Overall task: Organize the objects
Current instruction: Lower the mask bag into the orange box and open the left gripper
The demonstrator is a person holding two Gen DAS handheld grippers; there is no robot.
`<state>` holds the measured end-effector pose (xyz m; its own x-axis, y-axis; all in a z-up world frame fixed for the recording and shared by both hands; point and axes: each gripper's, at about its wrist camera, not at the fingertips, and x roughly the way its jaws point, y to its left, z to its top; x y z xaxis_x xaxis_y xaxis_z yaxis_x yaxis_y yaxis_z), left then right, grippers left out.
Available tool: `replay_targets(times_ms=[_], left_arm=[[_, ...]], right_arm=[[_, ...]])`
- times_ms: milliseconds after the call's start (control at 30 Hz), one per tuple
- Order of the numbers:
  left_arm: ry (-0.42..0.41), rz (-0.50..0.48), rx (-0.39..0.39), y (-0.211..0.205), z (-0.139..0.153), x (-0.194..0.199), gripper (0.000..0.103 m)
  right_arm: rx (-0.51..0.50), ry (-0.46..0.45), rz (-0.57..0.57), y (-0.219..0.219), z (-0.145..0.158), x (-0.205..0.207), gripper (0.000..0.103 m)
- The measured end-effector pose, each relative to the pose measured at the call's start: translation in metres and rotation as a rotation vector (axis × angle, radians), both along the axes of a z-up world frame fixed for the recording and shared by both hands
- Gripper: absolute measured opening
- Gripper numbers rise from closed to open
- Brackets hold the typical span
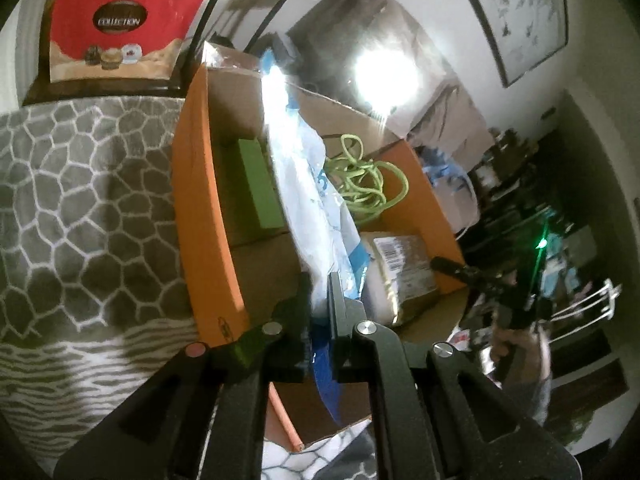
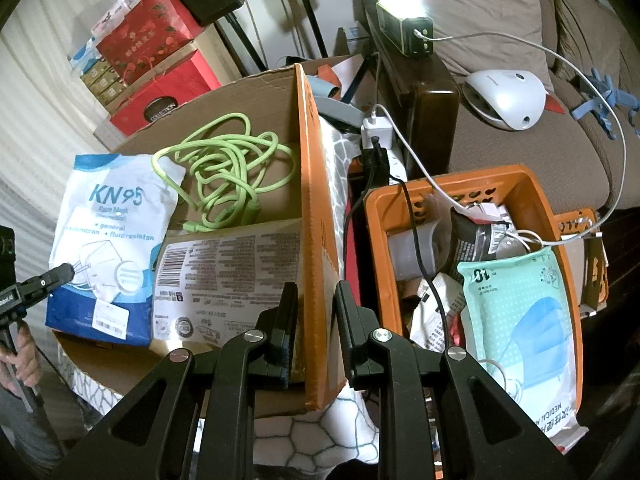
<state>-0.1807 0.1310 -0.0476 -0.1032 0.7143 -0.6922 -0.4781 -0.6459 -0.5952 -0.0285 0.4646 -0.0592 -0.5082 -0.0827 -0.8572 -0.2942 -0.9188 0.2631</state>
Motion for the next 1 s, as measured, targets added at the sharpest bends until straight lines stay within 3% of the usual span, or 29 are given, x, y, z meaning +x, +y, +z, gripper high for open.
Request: replay_targets(times_ms=[67, 167, 233, 333, 567, 600, 633, 667, 800, 833, 1000], left_arm=[[0.054, -0.008, -0.061, 0.006, 0.006, 0.006, 0.017], [0.106, -0.029, -0.073, 0.010, 0.013, 0.013, 0.039], [0.145, -0.030, -0.091, 0.011, 0.020, 0.020, 0.062], [0.198, -0.024, -0.128, 0.013, 0.029, 0.026, 0.067], [0.223, -0.012, -0.141, 0.009, 0.033, 0.027, 0.065], [0.220, -0.019, -0.146, 0.010, 0.032, 0.026, 0.057], [0.217, -0.027, -0.159, 0.012, 0.031, 0.025, 0.042], [0.217, -0.035, -0.176, 0.014, 0.029, 0.026, 0.036], [0.270, -0.063, -0.238, 0.026, 0.024, 0.030, 0.031], [0.277, -0.077, -0.248, 0.030, 0.022, 0.031, 0.025], [0.351, -0.106, -0.339, 0.047, 0.014, 0.038, 0.024]], right_arm=[[-0.001, 0.001, 0.001, -0.001, 0.000, 0.000, 0.020], [-0.001, 0.001, 0.001, -0.001, 0.000, 0.000, 0.020], [-0.001, 0.000, 0.000, -0.001, 0.000, 0.000, 0.020], [0.001, 0.001, 0.001, -0.001, 0.000, 0.000, 0.020], [-0.001, 0.002, 0.000, 0.000, 0.000, 0.000, 0.020], [-0.002, 0.002, 0.000, 0.000, 0.000, 0.000, 0.020], [-0.003, 0.002, -0.001, 0.001, 0.001, 0.000, 0.020], [-0.003, 0.002, 0.000, 0.000, 0.000, 0.000, 0.020], [0.000, 0.002, 0.000, 0.000, 0.000, 0.000, 0.020], [-0.001, 0.001, 0.000, 0.000, 0.000, 0.000, 0.020], [0.000, 0.003, 0.001, 0.000, 0.000, 0.000, 0.020]])
